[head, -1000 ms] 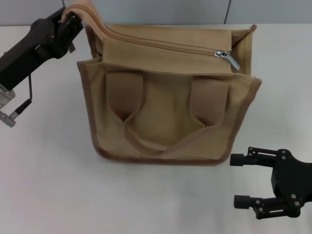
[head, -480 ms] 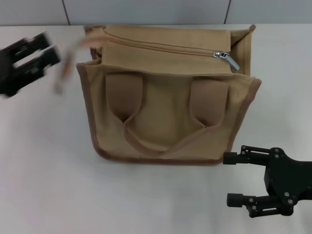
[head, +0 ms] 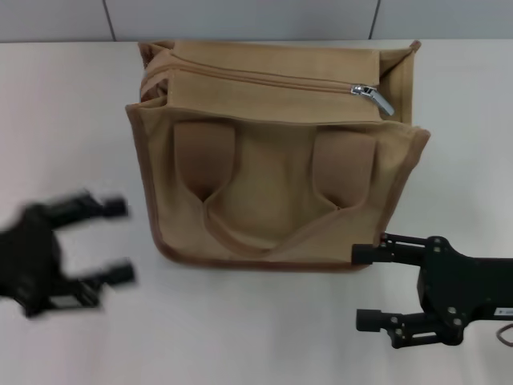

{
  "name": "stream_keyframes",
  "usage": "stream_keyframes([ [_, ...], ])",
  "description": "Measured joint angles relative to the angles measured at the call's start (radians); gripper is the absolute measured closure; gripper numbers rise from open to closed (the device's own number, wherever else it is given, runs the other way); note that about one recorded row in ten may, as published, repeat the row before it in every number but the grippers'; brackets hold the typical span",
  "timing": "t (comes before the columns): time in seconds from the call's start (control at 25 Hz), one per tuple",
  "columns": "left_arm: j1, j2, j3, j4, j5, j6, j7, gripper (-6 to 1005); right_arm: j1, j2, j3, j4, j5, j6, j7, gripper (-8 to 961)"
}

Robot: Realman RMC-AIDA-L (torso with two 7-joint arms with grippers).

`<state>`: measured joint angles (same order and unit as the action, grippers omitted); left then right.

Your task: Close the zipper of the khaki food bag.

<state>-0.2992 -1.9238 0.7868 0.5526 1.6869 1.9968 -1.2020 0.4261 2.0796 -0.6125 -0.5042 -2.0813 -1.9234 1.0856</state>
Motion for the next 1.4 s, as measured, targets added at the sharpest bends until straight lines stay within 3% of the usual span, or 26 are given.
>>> stream_keyframes([
  [0.04,-0.016,-0.022,0.028,-0.004,0.049,-0.005,0.018,167,0.006,0.0,-0.002,0.005,0.0,0.002,0.0,129],
  [0.2,-0.044,-0.072,0.039,-0.003,0.166,-0.033,0.06,171,0.012,0.0,-0.004,0.009,0.0,0.006,-0.001,129],
  [0.32,-0.069,-0.094,0.037,-0.008,0.226,-0.065,0.07,172,0.019,0.0,-0.004,0.014,0.0,0.014,-0.001,129],
  [0.64,-0.085,-0.104,0.036,-0.023,0.238,-0.082,0.091,172,0.036,0.0,-0.01,0.039,-0.006,0.037,-0.001,128],
  [1.4,-0.092,-0.104,0.035,-0.023,0.231,-0.084,0.09,172,0.039,0.0,-0.015,0.039,-0.002,0.04,-0.001,128],
])
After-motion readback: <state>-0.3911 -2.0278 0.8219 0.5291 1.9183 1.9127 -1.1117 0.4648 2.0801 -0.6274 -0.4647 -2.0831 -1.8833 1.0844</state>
